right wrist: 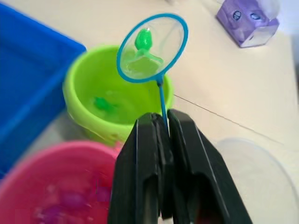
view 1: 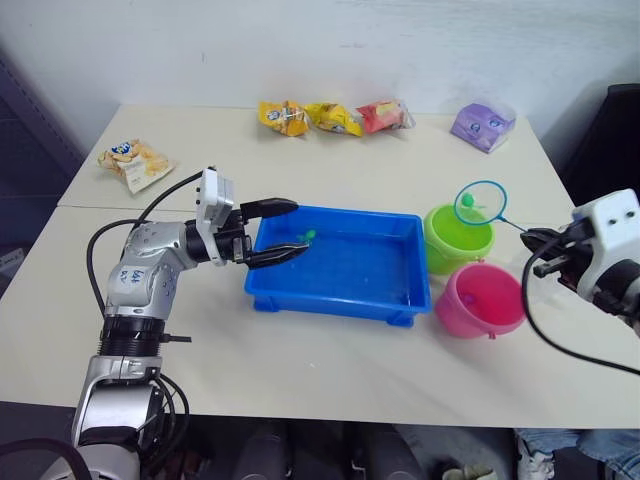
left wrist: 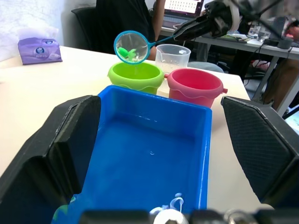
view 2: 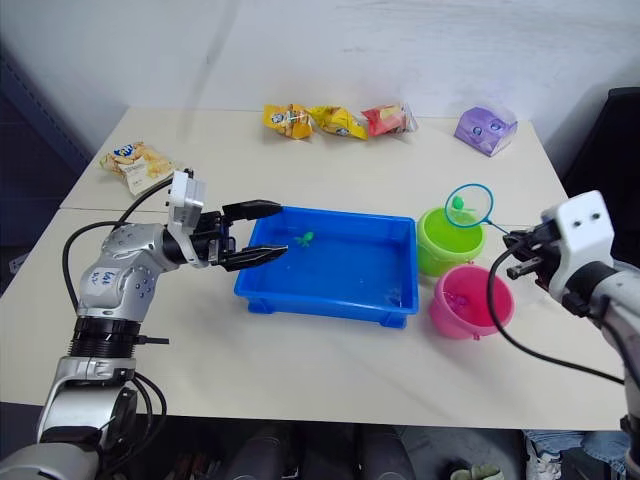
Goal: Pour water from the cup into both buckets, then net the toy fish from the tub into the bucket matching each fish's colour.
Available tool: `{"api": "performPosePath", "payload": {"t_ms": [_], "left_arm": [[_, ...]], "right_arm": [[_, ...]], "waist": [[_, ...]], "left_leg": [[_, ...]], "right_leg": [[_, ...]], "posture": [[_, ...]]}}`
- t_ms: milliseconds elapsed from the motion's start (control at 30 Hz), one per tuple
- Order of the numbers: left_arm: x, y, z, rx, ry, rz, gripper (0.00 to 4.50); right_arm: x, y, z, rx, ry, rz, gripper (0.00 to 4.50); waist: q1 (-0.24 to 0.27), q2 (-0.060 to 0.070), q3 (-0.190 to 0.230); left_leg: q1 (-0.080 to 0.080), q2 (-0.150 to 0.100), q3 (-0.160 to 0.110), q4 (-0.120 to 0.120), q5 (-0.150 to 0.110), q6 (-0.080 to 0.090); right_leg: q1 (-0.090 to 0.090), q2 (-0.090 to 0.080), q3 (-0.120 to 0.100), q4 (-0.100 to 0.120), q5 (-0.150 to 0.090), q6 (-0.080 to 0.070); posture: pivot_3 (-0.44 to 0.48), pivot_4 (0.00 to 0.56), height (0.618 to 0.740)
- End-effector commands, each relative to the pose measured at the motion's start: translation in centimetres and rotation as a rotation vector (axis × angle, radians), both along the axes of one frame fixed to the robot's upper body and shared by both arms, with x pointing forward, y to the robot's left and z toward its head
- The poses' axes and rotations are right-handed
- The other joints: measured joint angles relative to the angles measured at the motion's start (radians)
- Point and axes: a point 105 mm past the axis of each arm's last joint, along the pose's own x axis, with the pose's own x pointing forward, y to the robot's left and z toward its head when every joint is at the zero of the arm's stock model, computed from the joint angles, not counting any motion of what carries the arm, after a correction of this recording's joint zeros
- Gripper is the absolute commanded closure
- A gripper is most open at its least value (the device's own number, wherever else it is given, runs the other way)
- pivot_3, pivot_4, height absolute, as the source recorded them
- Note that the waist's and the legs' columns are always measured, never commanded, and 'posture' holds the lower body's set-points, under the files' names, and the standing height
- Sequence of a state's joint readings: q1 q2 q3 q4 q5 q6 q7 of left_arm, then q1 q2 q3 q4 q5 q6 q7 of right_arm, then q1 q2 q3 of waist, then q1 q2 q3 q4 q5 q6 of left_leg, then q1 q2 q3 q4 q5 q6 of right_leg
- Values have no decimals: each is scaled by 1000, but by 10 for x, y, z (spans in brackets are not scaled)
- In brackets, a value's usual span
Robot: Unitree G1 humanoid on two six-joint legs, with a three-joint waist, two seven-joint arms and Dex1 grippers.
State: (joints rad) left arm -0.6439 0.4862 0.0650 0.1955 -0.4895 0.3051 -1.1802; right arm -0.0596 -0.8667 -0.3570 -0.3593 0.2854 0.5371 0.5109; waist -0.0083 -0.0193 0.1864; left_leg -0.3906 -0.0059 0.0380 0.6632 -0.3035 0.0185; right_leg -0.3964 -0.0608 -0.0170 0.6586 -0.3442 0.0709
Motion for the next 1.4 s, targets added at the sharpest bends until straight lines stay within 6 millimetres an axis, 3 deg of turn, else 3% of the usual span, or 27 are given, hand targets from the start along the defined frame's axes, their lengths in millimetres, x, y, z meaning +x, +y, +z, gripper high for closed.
{"api": "performPosePath", "payload": {"t_ms": [33, 167, 267, 400, 533, 700, 1100, 1200, 1267, 1400], "left_arm": [[-6, 0, 11, -23, -50, -13, 63], [-8, -1, 14, -52, -52, -23, 63], [-10, -2, 15, -51, -63, -27, 63], [-11, -3, 15, -40, -76, -28, 63], [-11, -5, 14, -32, -83, -32, 63], [-11, -7, 13, -24, -91, -40, 63], [-8, -6, 11, -8, -102, -33, 63], [-7, -4, 11, -5, -109, -25, 63], [-7, -3, 9, 9, -115, -25, 63], [-7, -2, 9, 7, -121, -16, 63]], "right_arm": [[-2, 2, -3, -310, -136, 71, 4500], [-3, 0, -4, -445, -244, 92, 4500], [-5, 2, -6, -667, -331, 138, 4500], [-6, 2, -7, -713, -388, 156, 4500], [-10, -2, -15, -940, -431, 168, 4500], [-11, -9, -12, -1072, -515, 136, 4500], [-9, -7, 0, -1059, -564, 133, 4500], [-8, -7, -7, -1053, -523, 137, 4500], [-9, -12, 1, -1060, -561, 83, 4500], [-9, -17, -11, -1049, -496, 84, 4500]], "waist": [[5, 0, 0], [5, 0, 0], [4, 0, 0], [4, 0, 0], [5, 0, 0], [4, 0, 0], [4, 0, 0], [4, 0, 0], [4, 0, 0], [4, 0, 0]], "left_leg": [[0, 0, 0, 0, 0, 0], [0, 0, 1, 1, 0, 0], [2, 0, 1, 1, 1, -1], [3, 0, 1, 1, 1, -2], [3, 0, 1, 1, 2, -3], [3, 0, 1, 1, 2, -3], [4, 0, 2, 1, 3, -4], [4, 0, 2, 2, 3, -4], [4, 0, 2, 2, 3, -4], [4, 0, 2, 2, 3, -4]], "right_leg": [[0, 0, 0, 0, 0, 0], [0, 0, 1, 0, 0, 1], [1, 0, 1, 0, 0, 1], [2, 0, 1, -1, 0, 1], [2, 0, 1, -1, 0, 1], [2, 0, 2, -1, 0, 0], [2, 1, 2, 0, 0, 0], [2, 1, 2, 0, 0, 0], [2, 1, 2, 0, 0, 0], [2, 1, 2, 0, 0, 0]], "posture": [[0, 150, 740], [0, 150, 740], [0, 150, 740], [0, 150, 740], [0, 150, 740], [0, 150, 740], [0, 150, 740], [0, 150, 740], [0, 150, 740], [0, 150, 740]]}}
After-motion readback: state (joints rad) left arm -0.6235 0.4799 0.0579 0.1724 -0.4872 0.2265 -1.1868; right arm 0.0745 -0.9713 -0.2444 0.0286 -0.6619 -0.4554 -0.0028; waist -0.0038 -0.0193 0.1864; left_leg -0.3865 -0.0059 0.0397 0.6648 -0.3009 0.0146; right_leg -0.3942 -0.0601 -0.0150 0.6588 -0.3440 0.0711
